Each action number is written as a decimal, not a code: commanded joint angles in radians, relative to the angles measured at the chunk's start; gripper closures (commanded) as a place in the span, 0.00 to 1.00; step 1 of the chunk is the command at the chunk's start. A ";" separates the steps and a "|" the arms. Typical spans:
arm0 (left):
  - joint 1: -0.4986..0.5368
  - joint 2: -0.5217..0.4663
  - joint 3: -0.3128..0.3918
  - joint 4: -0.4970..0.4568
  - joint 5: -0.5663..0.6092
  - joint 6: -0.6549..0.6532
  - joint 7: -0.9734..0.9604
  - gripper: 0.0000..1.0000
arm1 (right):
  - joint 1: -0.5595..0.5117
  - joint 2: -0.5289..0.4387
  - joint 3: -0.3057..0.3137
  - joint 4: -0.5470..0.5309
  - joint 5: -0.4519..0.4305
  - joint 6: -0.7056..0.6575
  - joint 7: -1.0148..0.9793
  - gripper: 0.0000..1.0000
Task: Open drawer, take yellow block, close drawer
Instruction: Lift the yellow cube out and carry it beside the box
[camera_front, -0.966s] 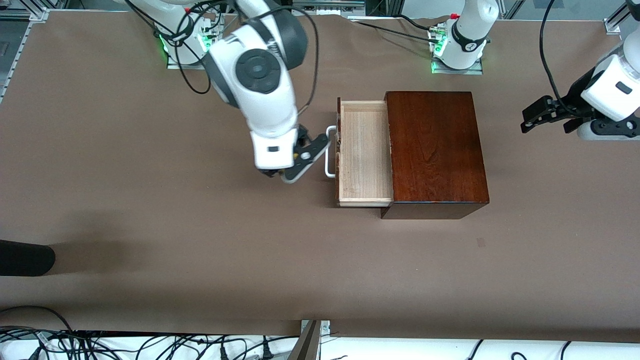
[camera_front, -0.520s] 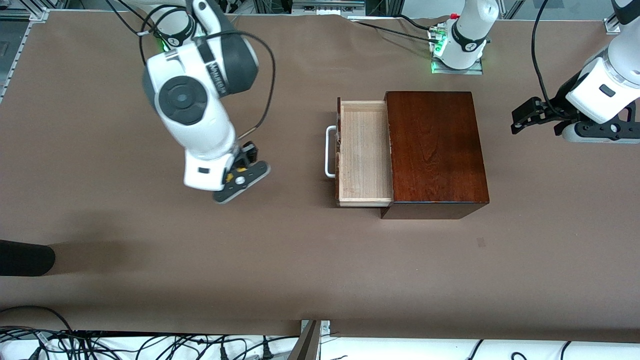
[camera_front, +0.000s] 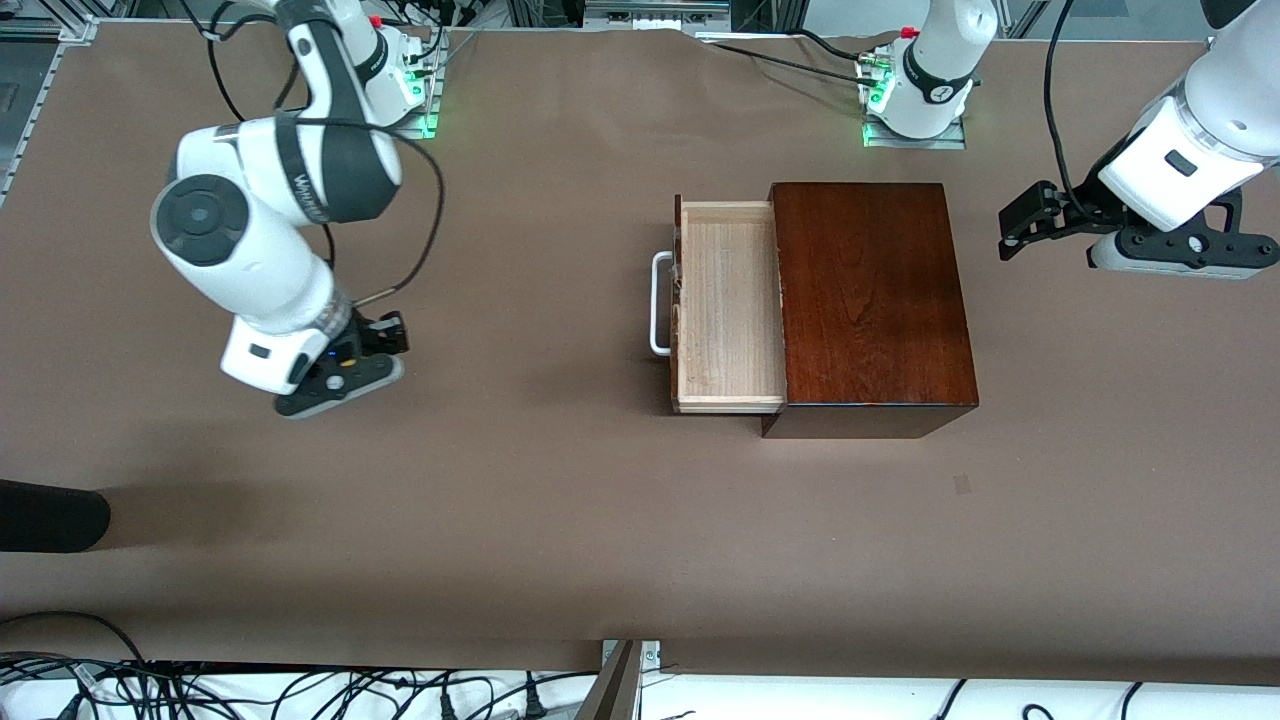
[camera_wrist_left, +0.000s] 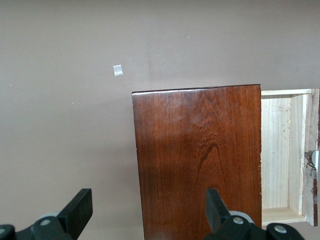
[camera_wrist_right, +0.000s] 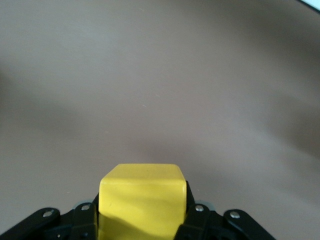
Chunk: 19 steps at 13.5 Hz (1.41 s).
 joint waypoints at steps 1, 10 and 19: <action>0.001 0.018 0.000 0.040 -0.008 -0.027 -0.004 0.00 | 0.013 -0.125 -0.058 -0.234 0.014 0.132 0.018 0.95; -0.021 0.115 -0.099 0.131 -0.008 -0.040 -0.194 0.00 | 0.010 -0.136 -0.196 -0.543 0.061 0.506 0.018 0.95; -0.336 0.357 -0.104 0.294 -0.012 -0.027 -0.758 0.00 | -0.023 0.014 -0.205 -0.559 0.323 0.645 -0.109 0.95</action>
